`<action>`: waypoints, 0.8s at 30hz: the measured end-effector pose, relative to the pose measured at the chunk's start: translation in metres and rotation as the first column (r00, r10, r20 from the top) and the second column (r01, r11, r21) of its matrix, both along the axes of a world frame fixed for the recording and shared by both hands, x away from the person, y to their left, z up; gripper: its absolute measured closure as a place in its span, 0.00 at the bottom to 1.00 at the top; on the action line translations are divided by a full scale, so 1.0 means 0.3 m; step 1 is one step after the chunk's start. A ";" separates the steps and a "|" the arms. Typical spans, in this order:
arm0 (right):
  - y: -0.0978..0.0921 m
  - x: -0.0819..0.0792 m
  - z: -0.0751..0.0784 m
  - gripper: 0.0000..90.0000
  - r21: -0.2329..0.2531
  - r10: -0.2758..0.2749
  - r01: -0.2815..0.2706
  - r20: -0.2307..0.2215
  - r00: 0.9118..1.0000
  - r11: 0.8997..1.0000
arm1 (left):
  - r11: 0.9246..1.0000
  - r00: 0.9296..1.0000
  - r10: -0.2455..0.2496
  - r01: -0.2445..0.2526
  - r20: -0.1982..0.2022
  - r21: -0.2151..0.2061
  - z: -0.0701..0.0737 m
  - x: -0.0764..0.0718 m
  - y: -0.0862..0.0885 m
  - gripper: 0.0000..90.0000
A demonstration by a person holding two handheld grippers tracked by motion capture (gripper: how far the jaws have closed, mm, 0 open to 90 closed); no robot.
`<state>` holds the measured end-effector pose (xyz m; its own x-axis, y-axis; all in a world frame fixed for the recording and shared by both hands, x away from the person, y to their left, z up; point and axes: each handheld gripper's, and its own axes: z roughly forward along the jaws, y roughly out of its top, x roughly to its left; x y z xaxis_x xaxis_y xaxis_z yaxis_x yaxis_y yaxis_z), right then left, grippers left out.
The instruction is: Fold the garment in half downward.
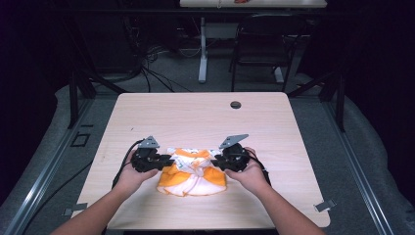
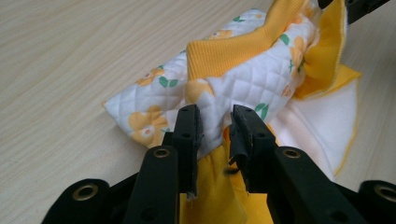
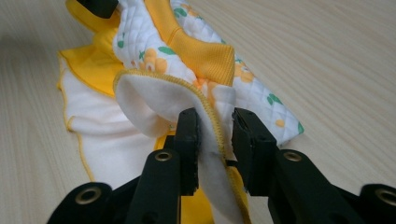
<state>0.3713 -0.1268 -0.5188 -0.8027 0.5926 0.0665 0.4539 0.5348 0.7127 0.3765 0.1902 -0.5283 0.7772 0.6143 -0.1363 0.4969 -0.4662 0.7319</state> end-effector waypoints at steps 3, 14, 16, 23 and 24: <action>-0.004 -0.006 0.020 0.75 0.016 -0.004 0.004 0.014 1.000 1.000 | 1.000 1.000 0.002 -0.001 0.013 -0.014 0.030 -0.005 0.006 0.78; -0.001 0.024 0.044 1.00 0.021 -0.033 0.033 0.026 0.999 0.999 | 0.997 0.997 0.079 -0.079 -0.007 0.000 0.035 0.049 0.006 1.00; 0.001 0.031 0.040 1.00 0.017 -0.042 0.042 0.029 0.999 0.999 | 0.997 0.996 0.083 -0.083 -0.013 0.001 0.029 0.055 0.003 1.00; -0.009 0.067 0.029 1.00 0.083 -0.107 0.105 0.026 0.994 0.991 | 0.994 0.993 0.109 -0.110 -0.045 -0.011 0.006 0.086 -0.015 1.00; -0.009 0.072 0.026 1.00 0.078 -0.114 0.112 0.020 0.993 0.991 | 0.994 0.993 0.109 -0.110 -0.045 -0.011 0.006 0.086 -0.015 1.00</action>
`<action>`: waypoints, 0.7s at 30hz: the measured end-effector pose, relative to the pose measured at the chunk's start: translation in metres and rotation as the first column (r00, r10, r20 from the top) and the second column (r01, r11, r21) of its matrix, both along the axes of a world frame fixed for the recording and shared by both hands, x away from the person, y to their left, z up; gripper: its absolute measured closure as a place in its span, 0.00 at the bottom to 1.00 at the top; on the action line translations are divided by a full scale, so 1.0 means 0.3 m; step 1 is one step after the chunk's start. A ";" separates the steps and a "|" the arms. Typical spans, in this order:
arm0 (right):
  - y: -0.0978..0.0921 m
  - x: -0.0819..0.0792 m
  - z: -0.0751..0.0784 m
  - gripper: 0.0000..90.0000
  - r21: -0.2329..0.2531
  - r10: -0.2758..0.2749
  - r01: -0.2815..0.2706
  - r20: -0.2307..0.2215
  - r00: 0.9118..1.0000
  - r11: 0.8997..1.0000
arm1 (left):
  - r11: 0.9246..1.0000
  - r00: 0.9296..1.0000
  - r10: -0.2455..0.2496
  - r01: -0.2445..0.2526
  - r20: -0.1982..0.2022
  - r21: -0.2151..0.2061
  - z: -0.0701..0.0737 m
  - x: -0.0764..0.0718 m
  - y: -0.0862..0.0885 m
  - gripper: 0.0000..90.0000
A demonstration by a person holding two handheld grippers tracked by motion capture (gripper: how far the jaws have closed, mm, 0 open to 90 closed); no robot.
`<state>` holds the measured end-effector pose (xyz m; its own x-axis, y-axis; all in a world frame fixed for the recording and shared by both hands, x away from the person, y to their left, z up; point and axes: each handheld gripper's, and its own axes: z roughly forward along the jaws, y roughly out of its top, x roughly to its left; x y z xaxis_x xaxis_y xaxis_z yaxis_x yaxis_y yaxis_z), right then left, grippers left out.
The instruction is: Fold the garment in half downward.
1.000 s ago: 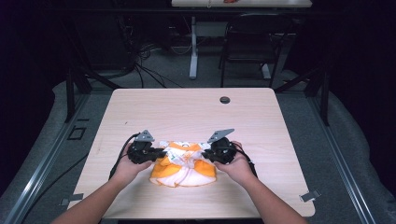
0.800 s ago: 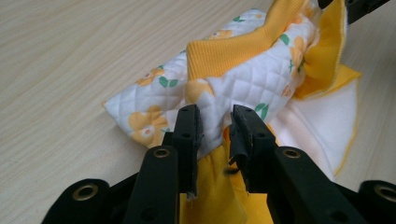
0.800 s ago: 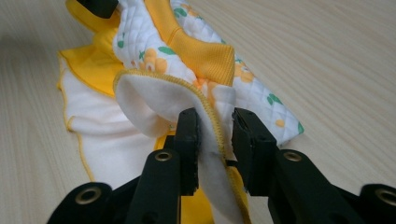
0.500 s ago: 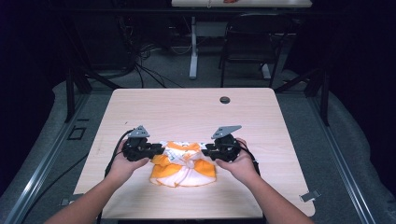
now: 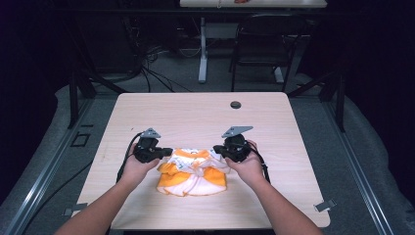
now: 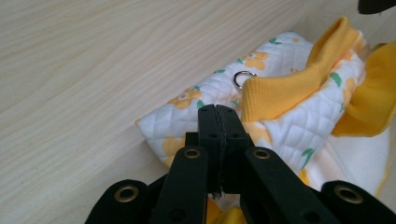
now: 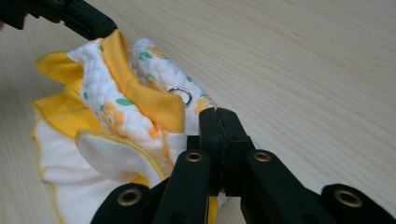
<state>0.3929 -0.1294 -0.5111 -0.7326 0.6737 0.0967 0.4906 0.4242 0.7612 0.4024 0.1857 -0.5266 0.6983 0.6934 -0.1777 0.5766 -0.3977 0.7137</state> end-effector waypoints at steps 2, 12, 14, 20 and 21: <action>0.005 0.009 -0.012 1.00 -0.026 -0.004 0.004 -0.008 1.000 1.000 | 1.000 1.000 -0.020 0.020 0.003 0.006 0.003 -0.009 -0.013 1.00; 0.044 -0.029 -0.024 1.00 -0.049 0.086 -0.088 -0.044 0.995 0.995 | 0.998 0.998 -0.064 0.064 0.006 0.013 0.022 -0.053 -0.017 1.00; 0.049 -0.047 -0.022 1.00 -0.049 0.103 -0.105 -0.042 0.994 0.993 | 0.997 0.997 -0.074 0.074 0.003 0.005 0.023 -0.067 -0.017 1.00; 0.048 -0.093 -0.013 1.00 -0.036 0.141 -0.142 -0.045 0.989 0.989 | 0.994 0.994 -0.106 0.106 -0.004 -0.005 0.021 -0.103 -0.014 1.00; 0.047 -0.100 -0.013 1.00 -0.033 0.148 -0.149 -0.046 0.988 0.988 | 0.993 0.993 -0.120 0.120 -0.008 -0.009 0.022 -0.118 -0.012 1.00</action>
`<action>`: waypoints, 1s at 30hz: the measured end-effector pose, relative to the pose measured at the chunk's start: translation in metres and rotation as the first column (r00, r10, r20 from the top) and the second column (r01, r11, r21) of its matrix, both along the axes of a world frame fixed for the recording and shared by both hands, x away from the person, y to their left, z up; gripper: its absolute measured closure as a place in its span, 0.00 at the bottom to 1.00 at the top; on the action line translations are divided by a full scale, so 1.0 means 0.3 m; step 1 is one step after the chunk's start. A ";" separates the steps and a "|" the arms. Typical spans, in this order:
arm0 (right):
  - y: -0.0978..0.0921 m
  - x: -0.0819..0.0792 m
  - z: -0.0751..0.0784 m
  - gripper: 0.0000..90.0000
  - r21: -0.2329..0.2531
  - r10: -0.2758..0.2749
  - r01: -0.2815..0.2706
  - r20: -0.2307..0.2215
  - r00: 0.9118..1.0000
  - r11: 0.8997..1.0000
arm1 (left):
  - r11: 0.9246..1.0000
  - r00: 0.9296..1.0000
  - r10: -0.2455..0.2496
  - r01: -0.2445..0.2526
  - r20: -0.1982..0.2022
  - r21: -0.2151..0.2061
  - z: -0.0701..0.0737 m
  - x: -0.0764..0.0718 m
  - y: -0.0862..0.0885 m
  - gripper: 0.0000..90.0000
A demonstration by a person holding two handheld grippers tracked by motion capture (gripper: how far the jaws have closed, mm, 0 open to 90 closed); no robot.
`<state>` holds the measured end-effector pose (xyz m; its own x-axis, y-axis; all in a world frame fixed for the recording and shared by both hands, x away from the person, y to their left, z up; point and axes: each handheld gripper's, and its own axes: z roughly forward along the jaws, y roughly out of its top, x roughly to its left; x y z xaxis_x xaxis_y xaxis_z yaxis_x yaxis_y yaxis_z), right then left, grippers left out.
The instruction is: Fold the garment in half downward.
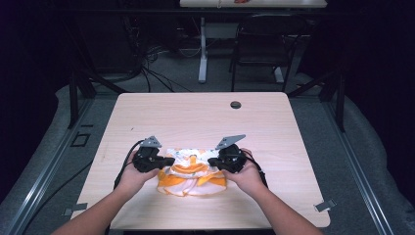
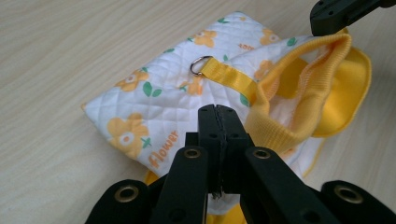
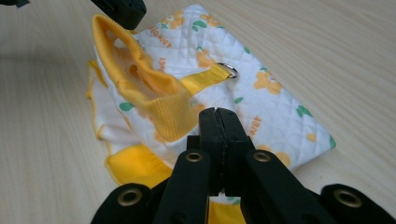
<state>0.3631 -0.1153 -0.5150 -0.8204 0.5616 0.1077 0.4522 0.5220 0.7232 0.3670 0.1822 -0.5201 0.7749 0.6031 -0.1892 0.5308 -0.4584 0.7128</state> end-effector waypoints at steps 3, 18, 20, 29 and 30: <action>0.000 -0.022 0.001 1.00 -0.002 0.016 -0.016 -0.002 1.000 1.000 | 1.000 1.000 -0.022 0.022 0.005 -0.002 -0.001 -0.019 0.003 1.00; 0.059 -0.071 -0.017 1.00 -0.004 0.065 -0.065 -0.023 0.998 0.998 | 0.998 0.998 -0.066 0.065 -0.025 -0.003 -0.040 -0.093 -0.007 1.00; 0.061 -0.078 -0.027 1.00 -0.025 0.081 -0.082 -0.026 0.996 0.996 | 0.998 0.997 -0.067 0.067 -0.026 0.004 -0.052 -0.099 -0.007 0.99; 0.055 -0.112 -0.088 1.00 -0.050 0.083 -0.086 -0.061 0.995 0.995 | 0.998 0.997 -0.054 0.055 -0.053 0.032 -0.110 -0.116 0.009 0.97; 0.053 -0.114 -0.094 1.00 -0.058 0.088 -0.092 -0.064 0.994 0.994 | 0.998 0.997 -0.052 0.053 -0.054 0.032 -0.118 -0.117 0.011 0.97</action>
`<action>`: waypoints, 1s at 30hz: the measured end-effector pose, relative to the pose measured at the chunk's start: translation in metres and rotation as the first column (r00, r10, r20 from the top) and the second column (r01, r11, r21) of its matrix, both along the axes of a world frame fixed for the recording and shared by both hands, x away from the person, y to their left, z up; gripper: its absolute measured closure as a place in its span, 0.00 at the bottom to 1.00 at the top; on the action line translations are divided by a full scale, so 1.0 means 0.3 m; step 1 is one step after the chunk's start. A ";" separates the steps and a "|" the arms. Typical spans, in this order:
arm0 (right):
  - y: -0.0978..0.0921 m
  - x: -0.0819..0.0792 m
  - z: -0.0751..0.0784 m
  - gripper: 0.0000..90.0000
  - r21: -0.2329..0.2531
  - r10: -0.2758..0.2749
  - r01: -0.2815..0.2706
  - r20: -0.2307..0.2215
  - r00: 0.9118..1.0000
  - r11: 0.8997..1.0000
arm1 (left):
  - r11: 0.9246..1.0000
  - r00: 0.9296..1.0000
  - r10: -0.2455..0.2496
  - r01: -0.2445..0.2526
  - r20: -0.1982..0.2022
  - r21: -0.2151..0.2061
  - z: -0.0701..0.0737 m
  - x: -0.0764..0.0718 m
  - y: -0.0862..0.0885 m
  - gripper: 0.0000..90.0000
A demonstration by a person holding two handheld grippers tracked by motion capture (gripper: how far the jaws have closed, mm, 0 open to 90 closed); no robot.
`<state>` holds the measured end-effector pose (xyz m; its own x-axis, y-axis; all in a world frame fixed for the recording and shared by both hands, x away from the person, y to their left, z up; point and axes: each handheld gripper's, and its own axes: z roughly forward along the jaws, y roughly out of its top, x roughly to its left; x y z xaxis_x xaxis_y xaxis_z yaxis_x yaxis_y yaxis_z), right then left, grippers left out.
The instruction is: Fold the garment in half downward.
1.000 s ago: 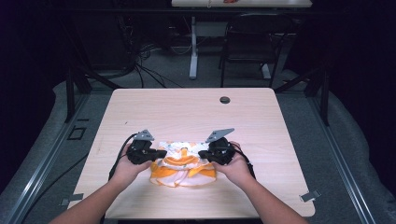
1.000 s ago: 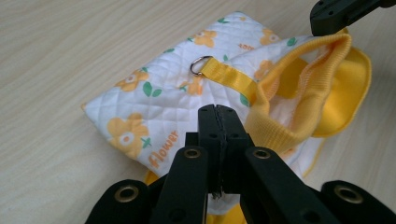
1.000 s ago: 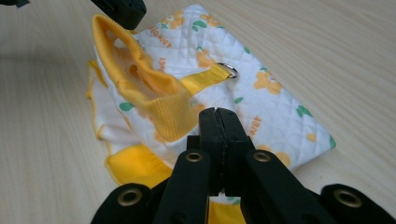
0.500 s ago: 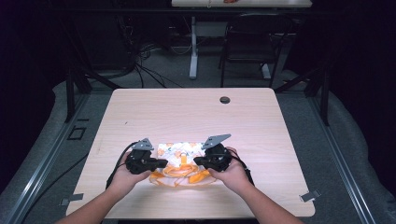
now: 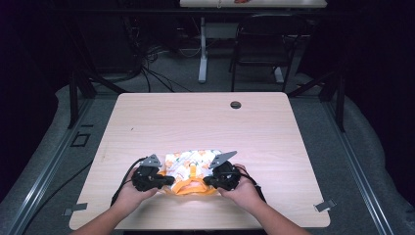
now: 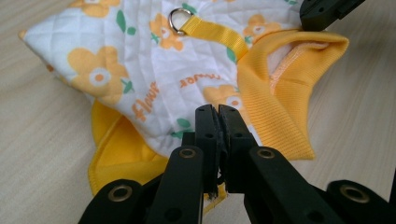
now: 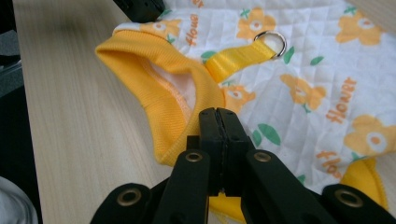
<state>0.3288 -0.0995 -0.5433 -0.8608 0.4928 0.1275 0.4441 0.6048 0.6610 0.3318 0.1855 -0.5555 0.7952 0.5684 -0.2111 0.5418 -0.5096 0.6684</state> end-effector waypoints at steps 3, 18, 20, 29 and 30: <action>-0.002 -0.010 -0.025 1.00 -0.019 -0.001 0.001 -0.010 1.000 1.000 | 1.000 1.000 0.006 -0.006 -0.006 -0.001 -0.015 -0.003 0.004 0.97; -0.013 -0.012 -0.075 1.00 -0.027 -0.017 0.016 -0.040 0.999 1.000 | 1.000 1.000 0.001 -0.001 0.020 0.025 -0.048 -0.012 -0.012 1.00; -0.012 -0.011 -0.075 1.00 -0.032 -0.020 0.019 -0.042 0.999 0.999 | 0.999 1.000 -0.007 0.006 0.025 0.045 -0.045 -0.012 -0.019 1.00; -0.012 -0.004 -0.078 1.00 -0.029 -0.025 0.023 -0.054 0.998 0.999 | 0.999 1.000 -0.008 0.006 0.030 0.049 -0.049 -0.003 -0.029 1.00; -0.011 -0.003 -0.077 1.00 -0.034 -0.022 0.020 -0.054 0.998 0.999 | 0.999 0.999 -0.009 0.008 0.030 0.050 -0.049 0.000 -0.030 1.00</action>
